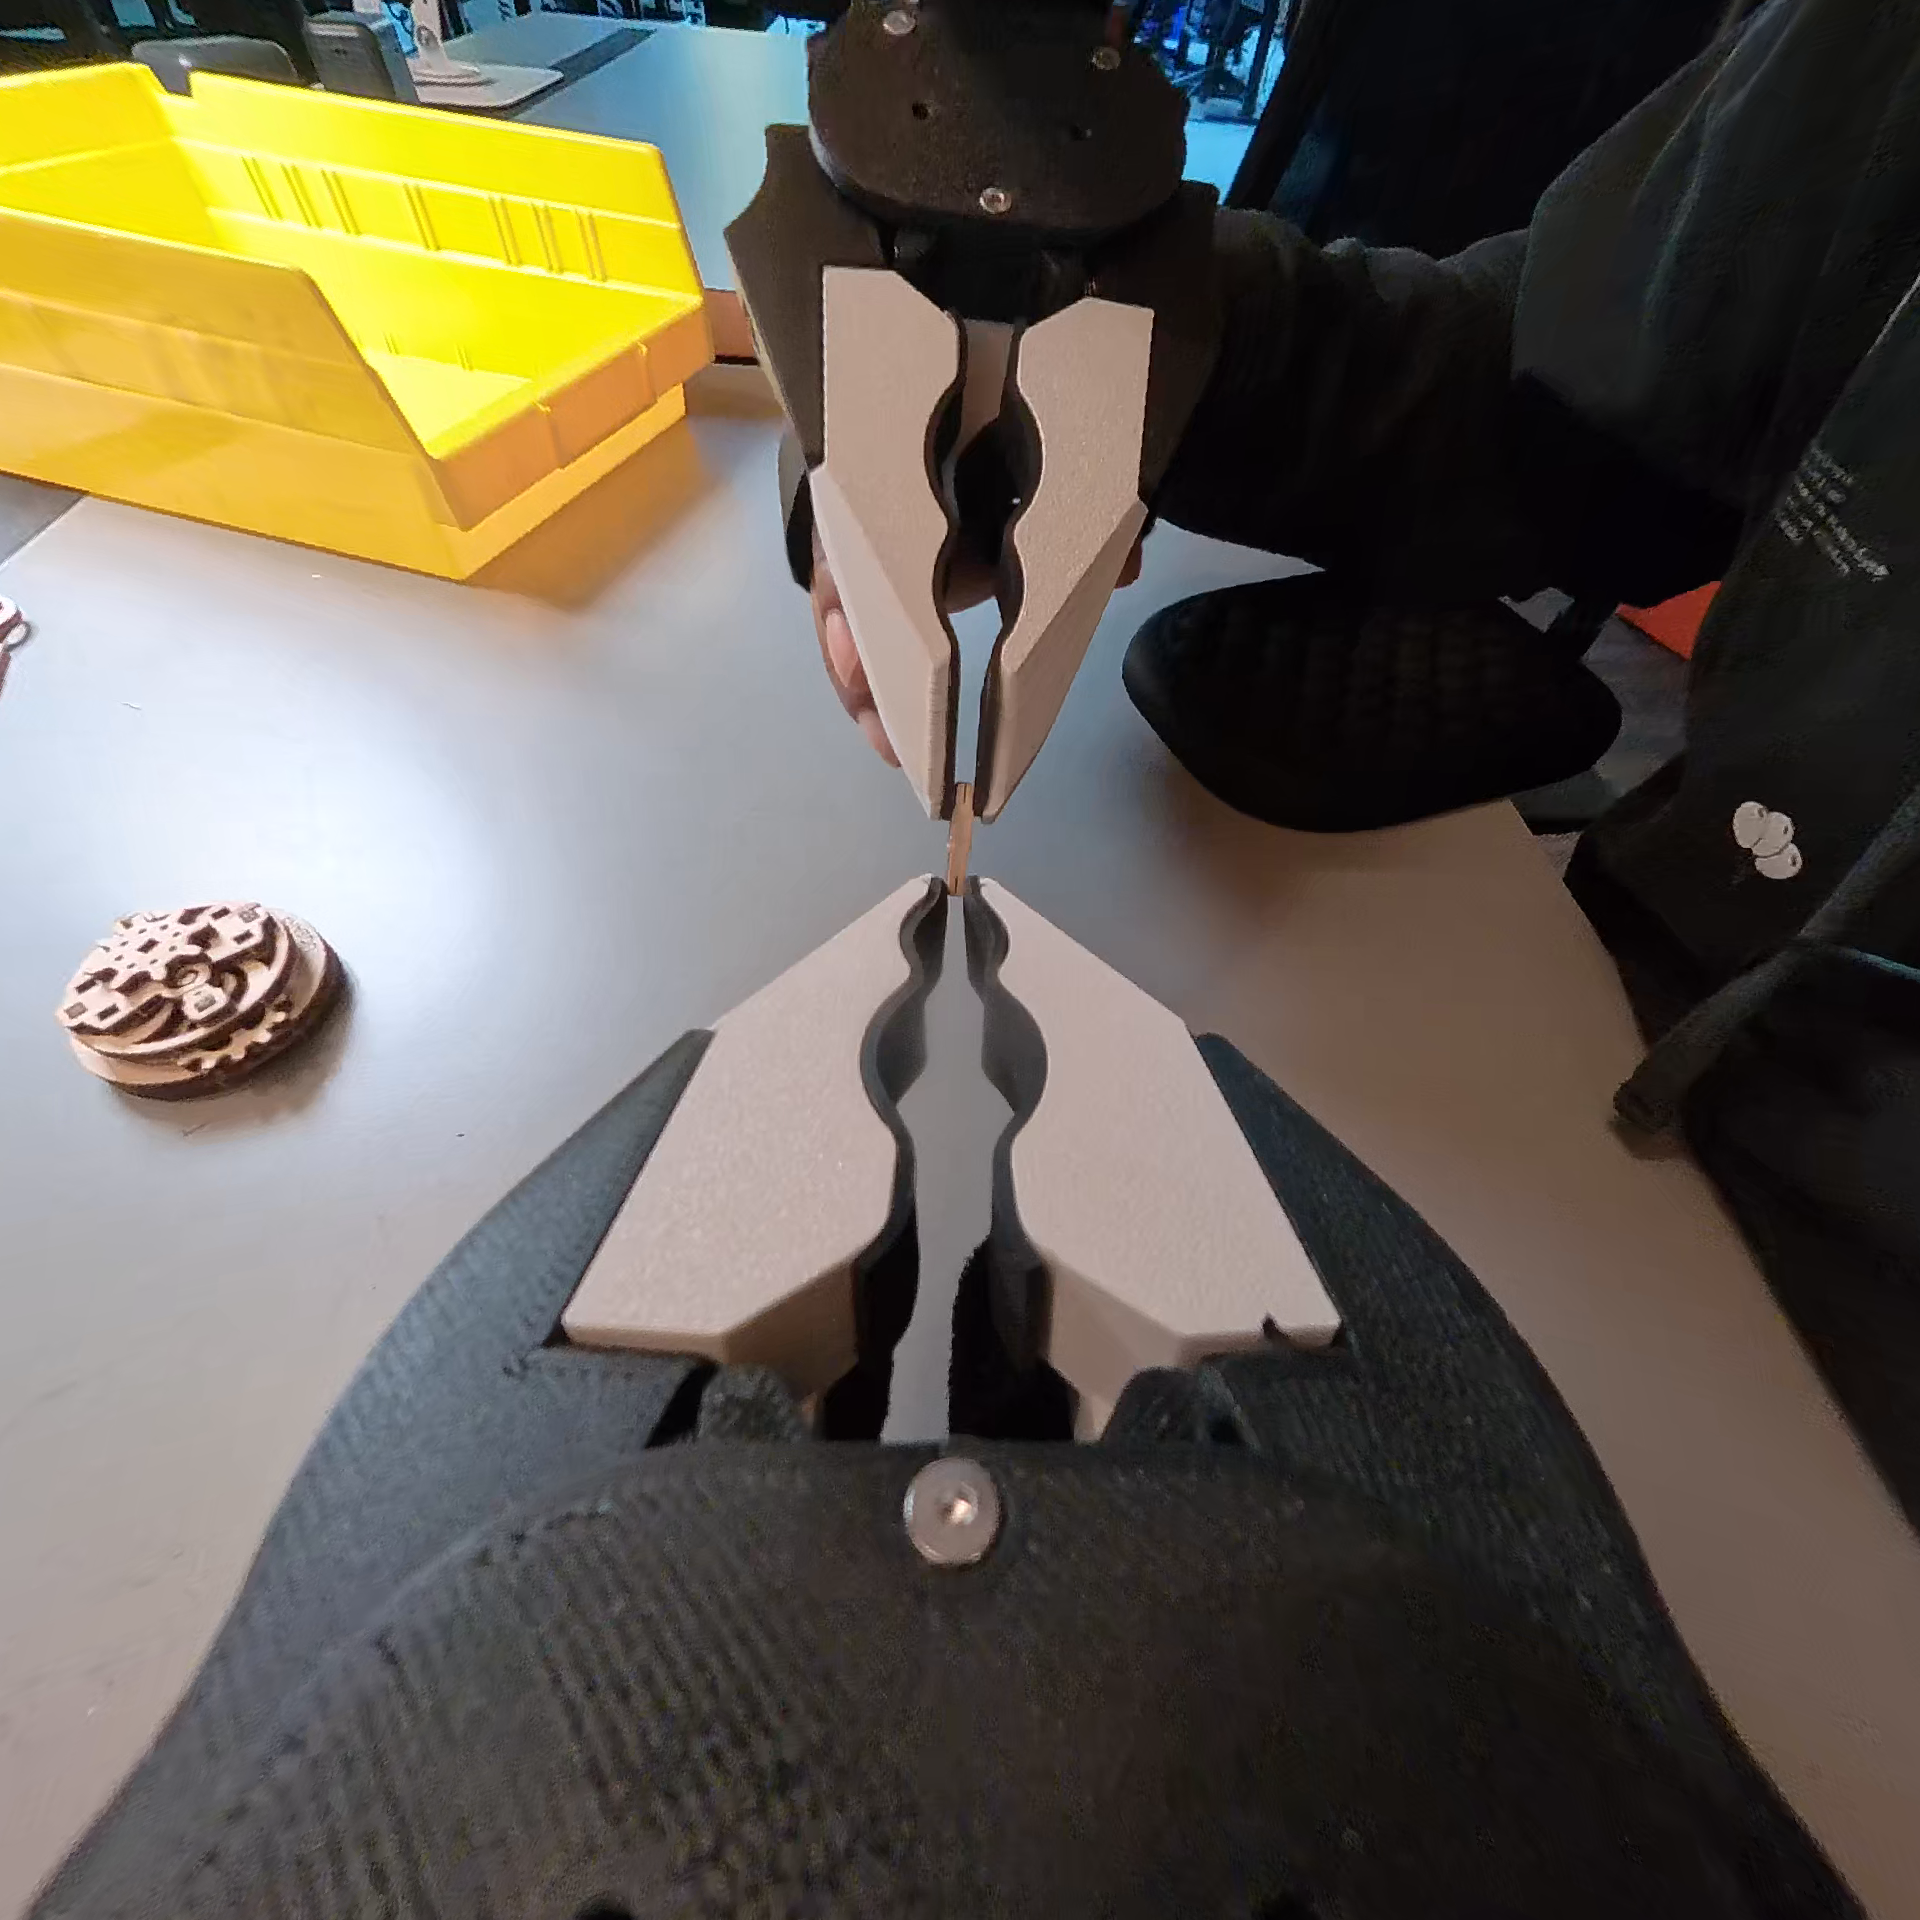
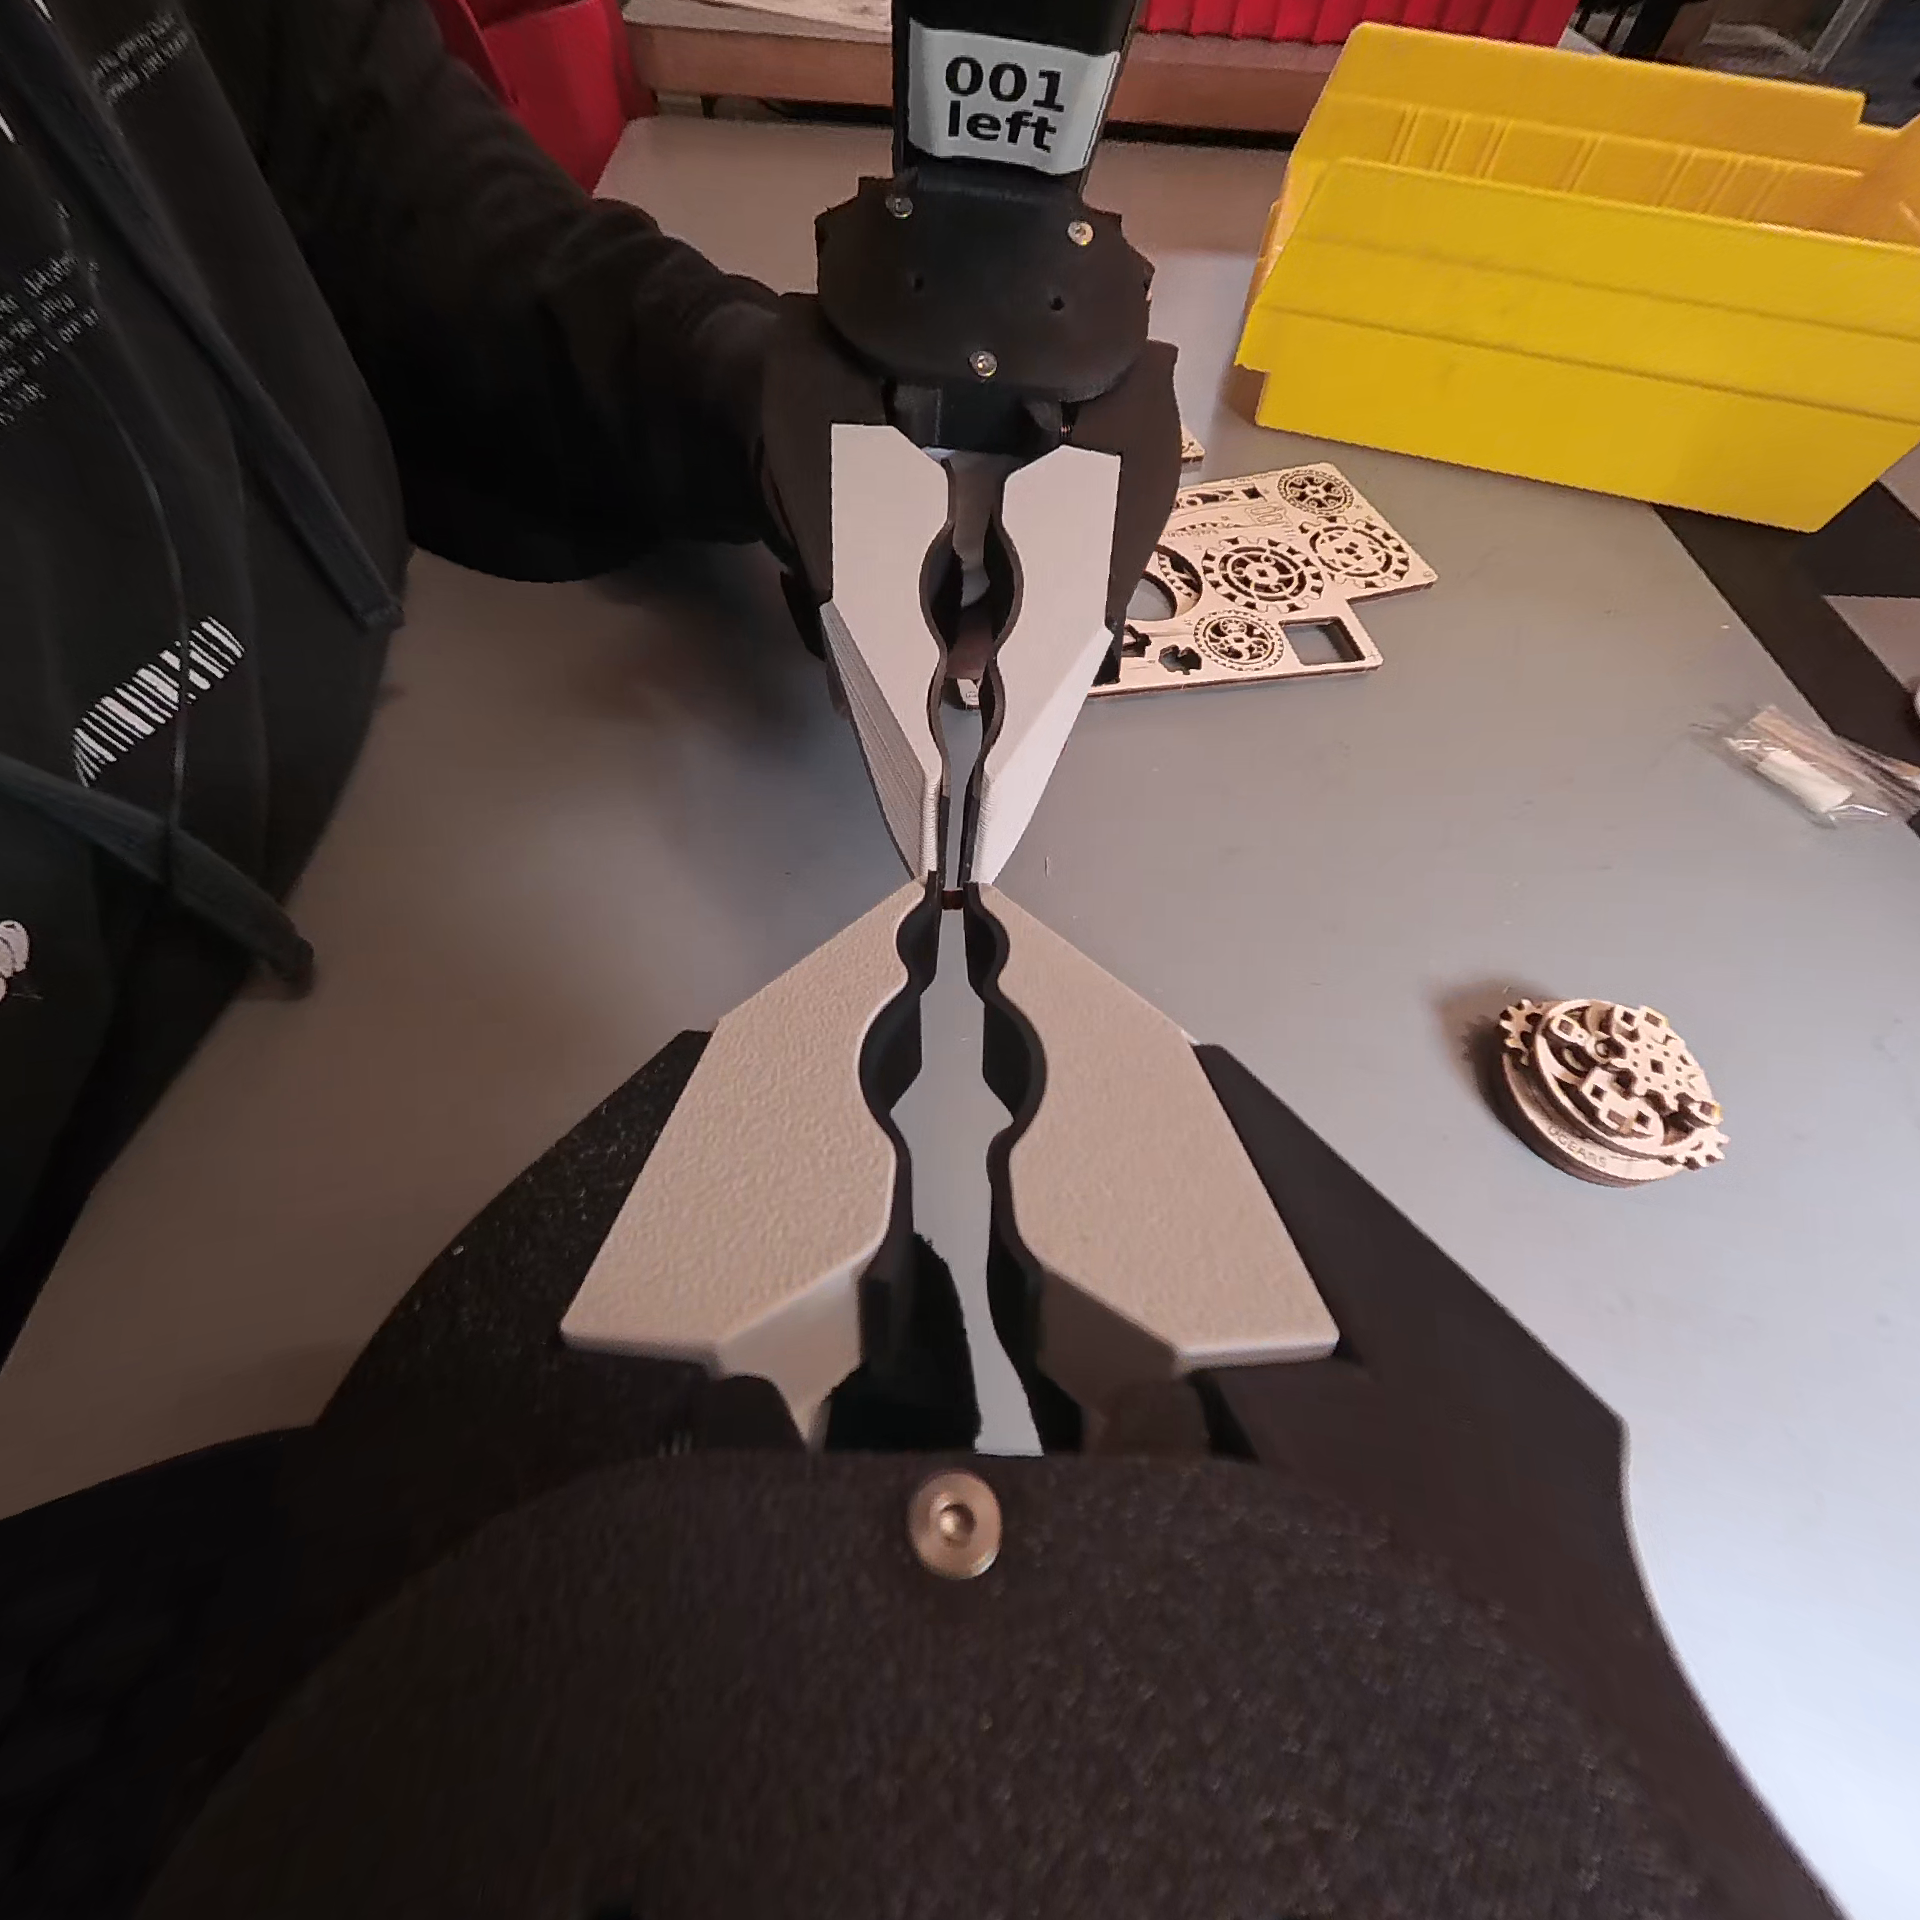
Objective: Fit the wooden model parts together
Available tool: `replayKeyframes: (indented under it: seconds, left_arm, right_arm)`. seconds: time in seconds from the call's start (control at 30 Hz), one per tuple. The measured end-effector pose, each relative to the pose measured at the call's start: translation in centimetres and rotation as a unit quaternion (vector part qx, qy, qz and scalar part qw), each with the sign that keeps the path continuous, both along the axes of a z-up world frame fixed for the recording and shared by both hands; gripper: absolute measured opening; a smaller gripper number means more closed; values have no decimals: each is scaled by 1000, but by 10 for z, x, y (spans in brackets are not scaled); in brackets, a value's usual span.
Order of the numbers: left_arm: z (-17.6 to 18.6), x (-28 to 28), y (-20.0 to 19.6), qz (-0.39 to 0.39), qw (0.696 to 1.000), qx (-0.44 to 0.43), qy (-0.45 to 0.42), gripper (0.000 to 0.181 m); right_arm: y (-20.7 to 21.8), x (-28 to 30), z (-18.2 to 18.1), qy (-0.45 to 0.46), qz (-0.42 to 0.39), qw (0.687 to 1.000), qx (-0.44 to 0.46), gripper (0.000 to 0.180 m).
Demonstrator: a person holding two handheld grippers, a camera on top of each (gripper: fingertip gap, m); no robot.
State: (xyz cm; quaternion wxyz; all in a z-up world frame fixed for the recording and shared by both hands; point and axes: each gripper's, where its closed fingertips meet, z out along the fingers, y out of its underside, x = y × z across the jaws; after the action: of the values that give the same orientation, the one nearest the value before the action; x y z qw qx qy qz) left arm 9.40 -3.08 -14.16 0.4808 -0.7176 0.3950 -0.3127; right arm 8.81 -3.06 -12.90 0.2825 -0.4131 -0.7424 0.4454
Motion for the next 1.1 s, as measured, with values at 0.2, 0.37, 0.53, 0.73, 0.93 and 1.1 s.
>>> replayKeyframes:
  seconds: [0.2,0.37,0.53,0.73,0.93,1.1]
  left_arm:
    - [-25,-16,20,53,996,-25,63,29]
    - [-50,-13,27,56,990,-69,109,30]
    - [-62,-13,31,61,984,-78,147,24]
    - [-63,-13,33,63,983,-87,146,21]
    - [-64,-13,33,62,983,-87,151,19]
    - [-65,-13,34,63,982,-86,155,18]
  right_arm:
    - [23,-2,-14,-77,-13,996,51,1]
    - [33,-8,-42,-162,15,979,122,1]
    - [35,-9,-58,-210,42,965,151,1]
    - [35,-12,-61,-222,51,962,150,1]
    - [35,-12,-63,-229,54,960,151,1]
    - [34,-11,-63,-238,61,957,157,2]
